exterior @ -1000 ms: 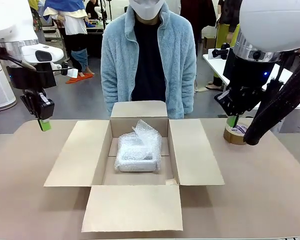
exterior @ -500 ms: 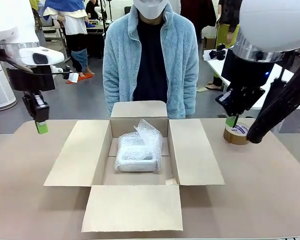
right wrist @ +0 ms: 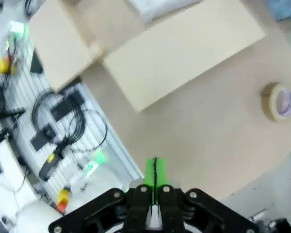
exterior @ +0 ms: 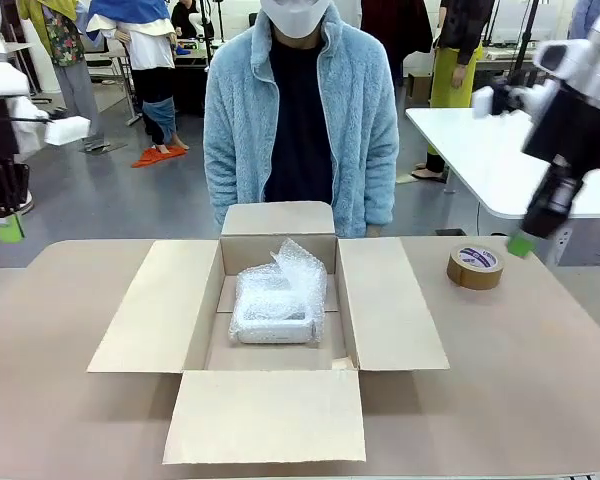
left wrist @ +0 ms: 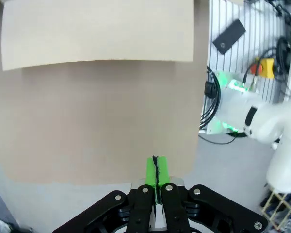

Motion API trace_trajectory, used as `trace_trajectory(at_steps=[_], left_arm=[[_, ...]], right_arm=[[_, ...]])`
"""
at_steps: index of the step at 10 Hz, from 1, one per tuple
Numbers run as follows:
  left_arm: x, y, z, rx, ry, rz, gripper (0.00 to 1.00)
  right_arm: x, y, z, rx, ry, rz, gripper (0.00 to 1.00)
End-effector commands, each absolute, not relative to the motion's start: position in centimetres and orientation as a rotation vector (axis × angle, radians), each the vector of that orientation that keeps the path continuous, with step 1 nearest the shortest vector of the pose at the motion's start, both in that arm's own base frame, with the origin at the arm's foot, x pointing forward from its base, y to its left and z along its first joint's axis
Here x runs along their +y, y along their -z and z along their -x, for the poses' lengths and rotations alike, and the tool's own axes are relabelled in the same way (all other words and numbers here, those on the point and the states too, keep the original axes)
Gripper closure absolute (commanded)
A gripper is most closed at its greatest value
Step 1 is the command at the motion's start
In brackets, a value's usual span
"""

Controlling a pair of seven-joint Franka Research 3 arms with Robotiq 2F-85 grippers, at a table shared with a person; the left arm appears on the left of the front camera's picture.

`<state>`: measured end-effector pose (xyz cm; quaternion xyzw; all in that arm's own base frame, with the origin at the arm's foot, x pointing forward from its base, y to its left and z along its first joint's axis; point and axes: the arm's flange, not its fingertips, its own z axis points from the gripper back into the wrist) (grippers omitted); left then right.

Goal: Wrap the clocks to prevent damage.
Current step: Once the human has placed the objects inside and stepped back, release both hands from the side flaps of the Package Box.

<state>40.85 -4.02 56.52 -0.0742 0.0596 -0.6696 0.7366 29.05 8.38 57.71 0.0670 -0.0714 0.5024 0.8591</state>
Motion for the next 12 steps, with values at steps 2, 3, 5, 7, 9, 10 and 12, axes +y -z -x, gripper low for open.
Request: trace_trajectory(at_steps=[2, 3, 5, 7, 9, 10, 12], left_arm=[[-2.7, -55.8, -40.1, 0.036, 1.569, 0.183, 1.0], [-2.6, -55.4, -39.7, 0.004, 1.559, 0.129, 1.0], [-2.2, -55.3, -39.0, -0.039, 1.531, 0.116, 1.0], [-2.3, -55.3, -38.7, -0.054, 1.468, 0.082, 1.0], [-2.3, -55.7, -39.6, -0.016, 1.543, 0.117, 1.0], [-2.3, -55.7, -39.6, -0.016, 1.543, 0.117, 1.0], [0.8, -54.9, -40.2, -0.184, 1.472, 0.291, 1.0]], right_arm=[[5.4, -55.9, -28.4, -0.051, -1.137, -0.144, 0.99], [5.0, -55.8, -28.3, -0.06, -1.146, -0.127, 0.99], [4.4, -55.9, -27.8, -0.065, -1.291, -0.04, 0.99], [4.0, -56.8, -28.3, -0.117, -1.333, -0.021, 0.99], [4.6, -56.4, -28.1, -0.053, -1.256, -0.06, 0.99], [4.6, -56.4, -28.1, -0.053, -1.256, -0.06, 0.99], [3.1, -55.6, -28.7, -0.225, -1.213, -0.155, 0.99]])
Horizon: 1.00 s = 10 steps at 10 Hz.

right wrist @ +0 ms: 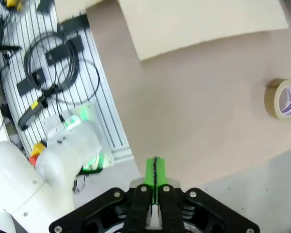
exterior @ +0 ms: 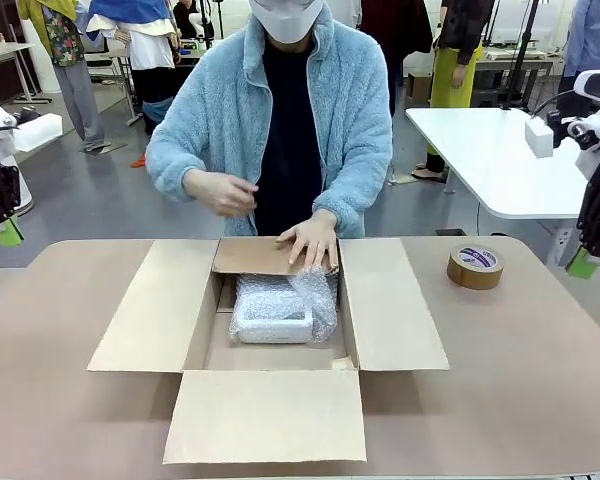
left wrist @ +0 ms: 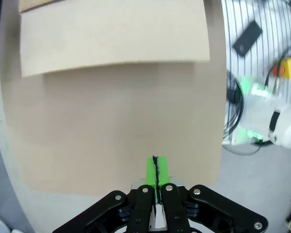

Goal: Wrap the clocks to prevent damage.
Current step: Once the human has placed the objects inside and stepped back, release both hands from the side flaps of the Package Box.

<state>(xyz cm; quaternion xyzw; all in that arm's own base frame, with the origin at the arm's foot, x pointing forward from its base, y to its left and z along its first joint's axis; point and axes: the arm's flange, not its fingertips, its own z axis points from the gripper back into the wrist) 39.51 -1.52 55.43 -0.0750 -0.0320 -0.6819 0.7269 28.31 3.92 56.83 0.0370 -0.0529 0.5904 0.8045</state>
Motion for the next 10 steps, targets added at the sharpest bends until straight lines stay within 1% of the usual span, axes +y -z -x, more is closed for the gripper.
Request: trace_trajectory(at_steps=[1, 2, 4, 5, 6, 8, 9, 10], left_arm=[[3.6, -53.5, -40.6, -0.269, 1.445, 0.376, 1.0], [5.4, -52.2, -41.0, -0.32, 1.433, 0.37, 1.0], [8.7, -49.8, -41.7, -0.395, 1.417, 0.461, 1.0], [10.6, -48.3, -42.2, -0.457, 1.404, 0.527, 1.0], [11.9, -47.6, -42.1, -0.497, 1.367, 0.549, 1.0], [13.8, -46.9, -41.8, -0.547, 1.355, 0.593, 1.0], [14.3, -46.6, -41.7, -0.549, 1.364, 0.604, 1.0], [14.2, -46.4, -41.7, -0.54, 1.377, 0.606, 1.0]], right_arm=[[1.5, -53.5, -29.0, -0.318, -1.137, -0.238, 0.99], [0.2, -51.9, -28.7, -0.372, -1.107, -0.271, 0.99], [-2.5, -49.1, -28.0, -0.465, -1.077, -0.355, 0.99], [-3.9, -48.0, -27.4, -0.574, -1.038, -0.408, 0.99], [-4.6, -47.5, -26.9, -0.635, -1.018, -0.435, 0.99], [-5.9, -47.9, -25.9, -0.769, -1.064, -0.491, 0.99], [-6.3, -48.3, -25.8, -0.783, -1.112, -0.495, 0.99], [-6.2, -48.7, -25.9, -0.725, -1.175, -0.485, 0.99]])
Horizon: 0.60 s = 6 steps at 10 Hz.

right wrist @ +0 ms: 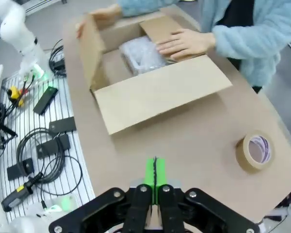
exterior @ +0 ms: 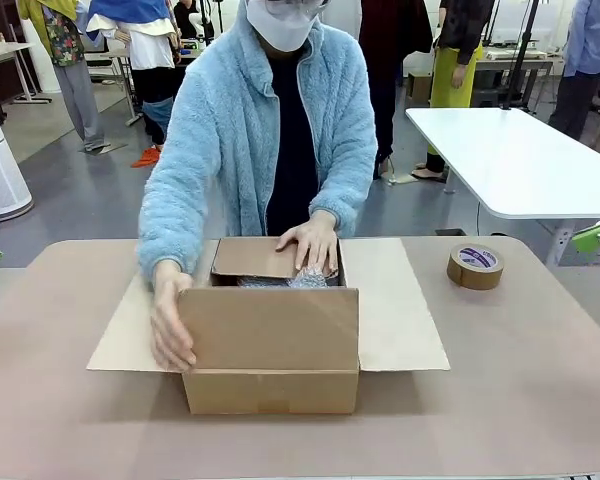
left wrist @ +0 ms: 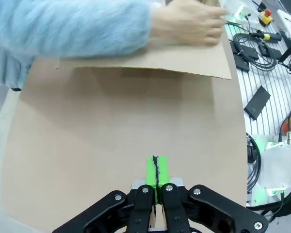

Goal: Wrap the clocks to prevent damage.
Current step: Once the human has placed the objects inside and stepped back, release both hands from the side flaps of the Package Box.

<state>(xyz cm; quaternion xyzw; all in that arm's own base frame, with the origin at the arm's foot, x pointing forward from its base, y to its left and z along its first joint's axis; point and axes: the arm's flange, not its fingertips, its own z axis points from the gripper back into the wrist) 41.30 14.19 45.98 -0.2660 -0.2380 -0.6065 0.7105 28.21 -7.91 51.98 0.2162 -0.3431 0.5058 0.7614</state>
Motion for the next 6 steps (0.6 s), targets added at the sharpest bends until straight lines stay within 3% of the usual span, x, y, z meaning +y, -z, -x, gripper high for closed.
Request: trace_trajectory(at_steps=[1, 2, 3, 6], left_arm=[[14.2, -46.4, -41.7, -0.538, 1.386, 0.598, 1.0], [14.1, -46.8, -41.7, -0.542, 1.399, 0.589, 1.0], [14.2, -46.1, -41.3, -0.525, 1.354, 0.595, 1.0], [14.2, -46.1, -41.3, -0.525, 1.354, 0.595, 1.0]], right_arm=[[-5.9, -49.0, -26.3, -0.682, -1.193, -0.475, 0.99], [-5.4, -49.1, -26.9, -0.616, -1.222, -0.461, 0.99], [-7.5, -51.7, -28.0, -0.725, -1.149, -0.482, 0.99], [-7.5, -51.7, -28.0, -0.725, -1.149, -0.482, 0.99]])
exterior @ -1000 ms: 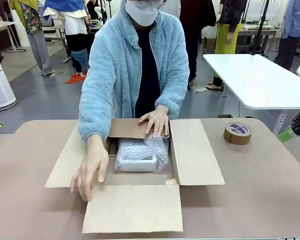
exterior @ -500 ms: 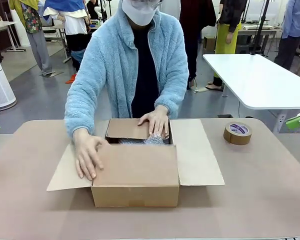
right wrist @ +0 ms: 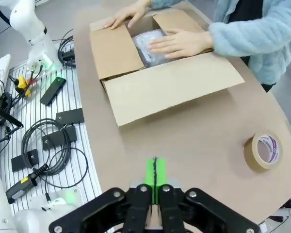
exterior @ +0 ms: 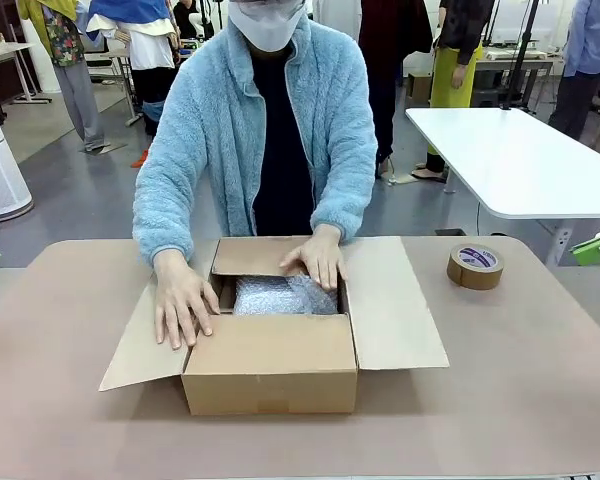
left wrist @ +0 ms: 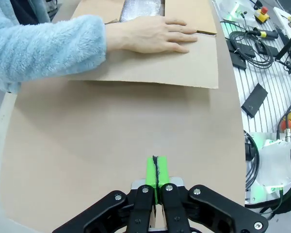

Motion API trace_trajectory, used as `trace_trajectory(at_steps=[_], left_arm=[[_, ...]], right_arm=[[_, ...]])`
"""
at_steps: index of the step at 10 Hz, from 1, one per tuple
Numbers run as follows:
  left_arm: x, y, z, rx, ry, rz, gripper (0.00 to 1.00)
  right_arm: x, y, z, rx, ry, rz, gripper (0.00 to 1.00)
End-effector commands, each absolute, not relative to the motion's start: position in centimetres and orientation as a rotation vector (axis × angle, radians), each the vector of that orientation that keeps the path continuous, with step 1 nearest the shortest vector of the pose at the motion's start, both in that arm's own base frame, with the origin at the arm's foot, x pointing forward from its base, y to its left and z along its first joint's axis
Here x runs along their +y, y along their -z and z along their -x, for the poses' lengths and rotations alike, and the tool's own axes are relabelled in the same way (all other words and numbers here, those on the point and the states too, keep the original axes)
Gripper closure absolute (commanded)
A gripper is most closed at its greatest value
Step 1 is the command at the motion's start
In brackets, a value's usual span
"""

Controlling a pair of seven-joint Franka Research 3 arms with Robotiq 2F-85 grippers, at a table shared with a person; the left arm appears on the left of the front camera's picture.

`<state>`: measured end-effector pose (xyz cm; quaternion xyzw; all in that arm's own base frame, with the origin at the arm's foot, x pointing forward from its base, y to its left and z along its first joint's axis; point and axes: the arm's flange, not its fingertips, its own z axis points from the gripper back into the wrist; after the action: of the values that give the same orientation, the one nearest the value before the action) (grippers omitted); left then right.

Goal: Wrap the clocks to prevent damage.
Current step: Once the human has placed the objects inside and stepped back, release both hands from the side flaps of the Package Box, then push the right (or left) flap of the Package Box to close it.

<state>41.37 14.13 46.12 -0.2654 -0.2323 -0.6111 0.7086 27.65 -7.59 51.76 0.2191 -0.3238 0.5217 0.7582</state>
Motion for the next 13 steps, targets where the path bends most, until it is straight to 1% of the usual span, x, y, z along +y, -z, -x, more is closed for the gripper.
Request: trace_trajectory(at_steps=[1, 13], left_arm=[[14.17, -46.09, -41.32, -0.525, 1.354, 0.595, 1.0], [14.17, -46.09, -41.32, -0.525, 1.354, 0.595, 1.0]], right_arm=[[-7.49, -51.68, -27.95, -0.725, -1.149, -0.482, 0.99], [-7.49, -51.68, -27.95, -0.725, -1.149, -0.482, 0.99]])
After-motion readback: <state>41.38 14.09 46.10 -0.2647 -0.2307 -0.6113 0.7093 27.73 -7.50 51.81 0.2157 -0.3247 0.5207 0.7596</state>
